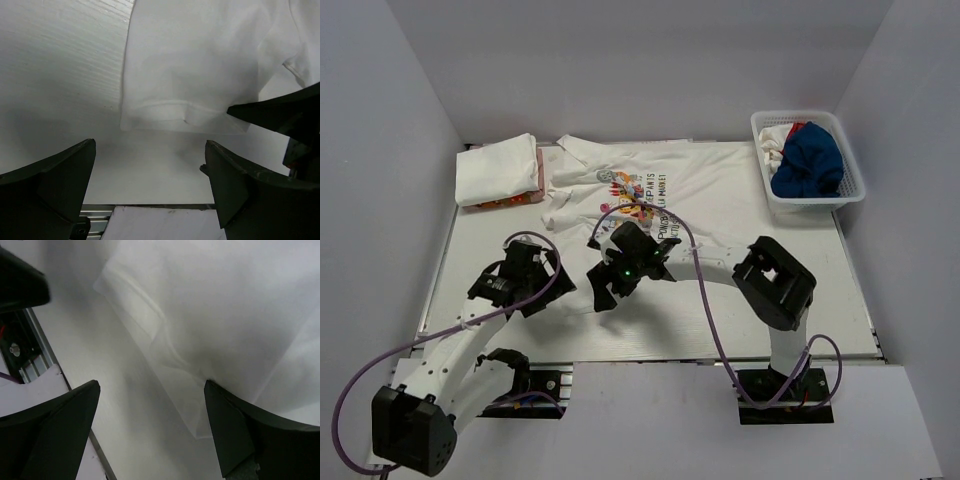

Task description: Fold and stack the t-shirts

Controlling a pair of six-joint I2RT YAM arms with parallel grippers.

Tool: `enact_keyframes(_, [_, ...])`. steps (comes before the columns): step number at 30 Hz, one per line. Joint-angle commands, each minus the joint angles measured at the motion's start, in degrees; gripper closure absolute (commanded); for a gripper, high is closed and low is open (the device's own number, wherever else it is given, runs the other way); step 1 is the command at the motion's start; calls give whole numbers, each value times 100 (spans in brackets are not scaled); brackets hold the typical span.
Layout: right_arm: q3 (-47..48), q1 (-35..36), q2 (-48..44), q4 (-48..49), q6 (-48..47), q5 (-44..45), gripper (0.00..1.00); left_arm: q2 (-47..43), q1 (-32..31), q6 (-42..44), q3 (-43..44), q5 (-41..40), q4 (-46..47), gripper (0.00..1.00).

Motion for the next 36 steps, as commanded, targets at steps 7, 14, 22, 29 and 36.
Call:
enact_keyframes(7, [-495,-35,-191,-415,-154,-133,10,-49,29,-194,179,-26,7,0])
enact_keyframes(14, [-1286,97,-1008,-725,-533,-1504,10,319,29,-27,356,16,-46,0])
enact_keyframes(22, [-1295,-52,-1984,-6,282,-584,10,330,-76,306,5,1218,32,0])
enact_keyframes(29, [-1813,-965,-2705,-469,1891,1745,10,302,-410,474,-716,2523,200,0])
enact_keyframes(36, [-2341,-2082,-3539,-962,2288,2982,10,496,-954,88,-901,2244,200,0])
